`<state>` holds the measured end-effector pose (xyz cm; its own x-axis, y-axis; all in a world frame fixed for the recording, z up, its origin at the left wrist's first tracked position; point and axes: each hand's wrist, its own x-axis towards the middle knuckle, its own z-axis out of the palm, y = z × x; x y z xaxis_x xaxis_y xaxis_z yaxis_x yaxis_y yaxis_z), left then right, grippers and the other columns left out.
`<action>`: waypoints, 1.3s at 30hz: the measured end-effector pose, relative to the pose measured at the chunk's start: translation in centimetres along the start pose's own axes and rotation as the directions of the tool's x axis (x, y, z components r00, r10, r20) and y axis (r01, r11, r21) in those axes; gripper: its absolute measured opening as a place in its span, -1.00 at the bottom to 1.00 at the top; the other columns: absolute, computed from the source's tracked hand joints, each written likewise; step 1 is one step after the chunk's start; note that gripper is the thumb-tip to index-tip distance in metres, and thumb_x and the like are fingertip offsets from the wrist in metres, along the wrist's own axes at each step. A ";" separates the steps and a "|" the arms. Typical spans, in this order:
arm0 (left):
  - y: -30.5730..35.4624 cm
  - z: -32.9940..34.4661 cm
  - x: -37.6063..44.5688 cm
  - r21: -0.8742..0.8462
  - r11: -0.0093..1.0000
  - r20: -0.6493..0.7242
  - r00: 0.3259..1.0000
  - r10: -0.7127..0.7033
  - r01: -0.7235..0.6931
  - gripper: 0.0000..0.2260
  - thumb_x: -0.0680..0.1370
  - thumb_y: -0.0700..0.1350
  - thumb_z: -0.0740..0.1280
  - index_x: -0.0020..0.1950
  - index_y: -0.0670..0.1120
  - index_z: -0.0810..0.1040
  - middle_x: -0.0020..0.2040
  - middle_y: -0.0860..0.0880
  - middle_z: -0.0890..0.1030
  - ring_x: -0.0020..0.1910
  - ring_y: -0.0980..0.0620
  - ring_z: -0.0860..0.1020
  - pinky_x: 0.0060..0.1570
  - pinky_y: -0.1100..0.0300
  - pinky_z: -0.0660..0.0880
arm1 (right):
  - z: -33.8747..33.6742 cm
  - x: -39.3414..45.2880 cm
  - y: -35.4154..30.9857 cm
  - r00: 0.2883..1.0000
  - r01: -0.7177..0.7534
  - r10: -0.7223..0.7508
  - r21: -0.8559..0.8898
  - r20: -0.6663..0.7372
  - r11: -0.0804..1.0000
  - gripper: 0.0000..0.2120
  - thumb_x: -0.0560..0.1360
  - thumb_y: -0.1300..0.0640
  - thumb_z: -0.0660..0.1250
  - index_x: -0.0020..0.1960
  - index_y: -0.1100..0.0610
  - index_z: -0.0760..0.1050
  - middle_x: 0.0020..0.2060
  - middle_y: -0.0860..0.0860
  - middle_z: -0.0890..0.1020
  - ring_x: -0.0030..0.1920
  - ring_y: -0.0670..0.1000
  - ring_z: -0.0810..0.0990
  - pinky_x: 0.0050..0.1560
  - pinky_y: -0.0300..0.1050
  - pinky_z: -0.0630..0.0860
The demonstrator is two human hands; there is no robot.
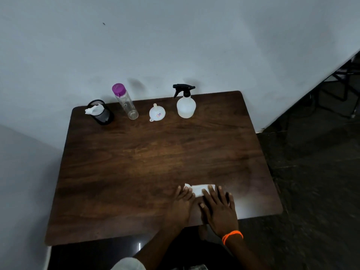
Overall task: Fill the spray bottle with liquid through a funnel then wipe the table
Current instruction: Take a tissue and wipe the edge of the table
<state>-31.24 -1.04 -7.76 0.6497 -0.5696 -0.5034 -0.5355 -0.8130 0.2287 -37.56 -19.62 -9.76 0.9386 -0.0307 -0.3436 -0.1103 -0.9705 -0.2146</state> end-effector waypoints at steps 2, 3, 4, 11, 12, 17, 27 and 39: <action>1.1 -0.2 -0.1 0.014 1.000 0.004 1.000 -0.009 0.009 -0.55 0.45 -0.06 0.10 0.11 -0.05 0.73 0.21 -0.05 0.68 0.25 -0.01 0.62 0.48 -0.01 -0.02 | -0.1 -0.7 0.5 1.000 -0.023 0.023 0.004 0.000 1.000 -0.50 0.67 -0.26 0.00 0.59 -0.24 0.19 0.61 -0.15 0.22 0.65 0.06 0.04 0.58 0.17 -0.05; 1.5 -0.6 -0.1 0.016 1.000 -0.005 1.000 -0.013 0.014 -0.54 0.44 -0.06 0.09 0.11 -0.06 0.73 0.21 -0.05 0.68 0.25 0.00 0.62 0.48 -0.01 -0.02 | -0.2 -0.8 0.7 0.999 -0.039 0.039 0.014 -0.005 0.999 -0.51 0.68 -0.25 -0.02 0.59 -0.25 0.19 0.61 -0.16 0.21 0.65 0.06 0.02 0.58 0.17 -0.06; 1.8 -1.0 0.1 0.017 1.000 -0.014 1.000 -0.015 0.016 -0.55 0.44 -0.07 0.10 0.10 -0.06 0.74 0.20 -0.05 0.68 0.24 -0.01 0.63 0.48 -0.01 -0.02 | -0.3 -0.9 0.8 0.998 -0.056 0.056 0.026 -0.007 0.998 -0.51 0.68 -0.25 -0.05 0.59 -0.25 0.19 0.61 -0.17 0.20 0.65 0.05 0.01 0.58 0.16 -0.07; 1.8 -3.1 4.8 0.049 0.997 -0.013 0.999 -0.050 0.051 -0.54 0.47 -0.03 0.12 0.18 -0.11 0.70 0.23 -0.09 0.67 0.28 -0.05 0.60 0.54 -0.03 0.07 | -1.7 2.6 1.6 0.990 -0.129 0.132 0.083 -0.038 0.988 -0.46 0.66 -0.29 -0.18 0.61 -0.25 0.09 0.64 -0.15 0.07 0.66 0.04 -0.10 0.61 0.16 -0.17; 1.7 -3.8 5.6 0.037 0.997 0.018 0.998 -0.065 0.064 -0.50 0.49 0.00 0.08 0.26 -0.13 0.66 0.30 -0.12 0.62 0.35 -0.08 0.55 0.55 -0.05 0.06 | -2.0 3.5 1.9 0.989 -0.135 0.138 0.082 -0.043 0.988 -0.46 0.66 -0.29 -0.17 0.61 -0.25 0.09 0.64 -0.14 0.07 0.66 0.03 -0.11 0.61 0.16 -0.17; 0.3 -6.8 10.5 0.075 0.995 -0.092 0.994 -0.064 0.071 -0.32 0.46 0.05 -0.10 0.37 -0.17 0.58 0.44 -0.14 0.49 0.47 -0.08 0.42 0.56 -0.02 0.11 | -4.0 9.2 3.0 0.986 -0.139 0.145 0.075 -0.081 0.987 -0.44 0.65 -0.30 -0.15 0.61 -0.22 0.16 0.63 -0.13 0.14 0.64 0.03 -0.09 0.59 0.14 -0.25; -3.1 -13.5 20.7 0.047 0.989 -0.127 0.982 -0.136 0.143 -0.47 0.72 -0.06 -0.03 0.65 -0.20 -0.09 0.66 -0.14 -0.09 0.63 -0.10 -0.14 0.56 0.03 -0.13 | -8.3 22.4 3.8 0.974 -0.157 0.164 0.060 -0.157 0.986 -0.41 0.64 -0.29 -0.11 0.56 -0.14 0.31 0.59 -0.06 0.29 0.64 0.10 0.09 0.58 0.24 -0.14; -6.2 -17.9 28.7 0.177 0.984 -0.179 0.984 0.004 0.029 -0.49 0.70 -0.04 0.01 0.63 -0.20 0.10 0.63 -0.20 0.11 0.63 -0.15 0.01 0.59 -0.06 -0.12 | -12.1 29.6 6.9 0.973 -0.151 0.158 0.051 -0.167 0.987 -0.27 0.55 -0.33 -0.28 0.59 -0.13 0.25 0.61 -0.10 0.23 0.65 0.09 0.02 0.58 0.27 -0.15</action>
<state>0.39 -14.51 -8.71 0.7338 -0.5850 -0.3455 -0.6039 -0.7946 0.0628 -6.58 -30.09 -10.36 0.9507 -0.2227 -0.2159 -0.2673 -0.9413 -0.2060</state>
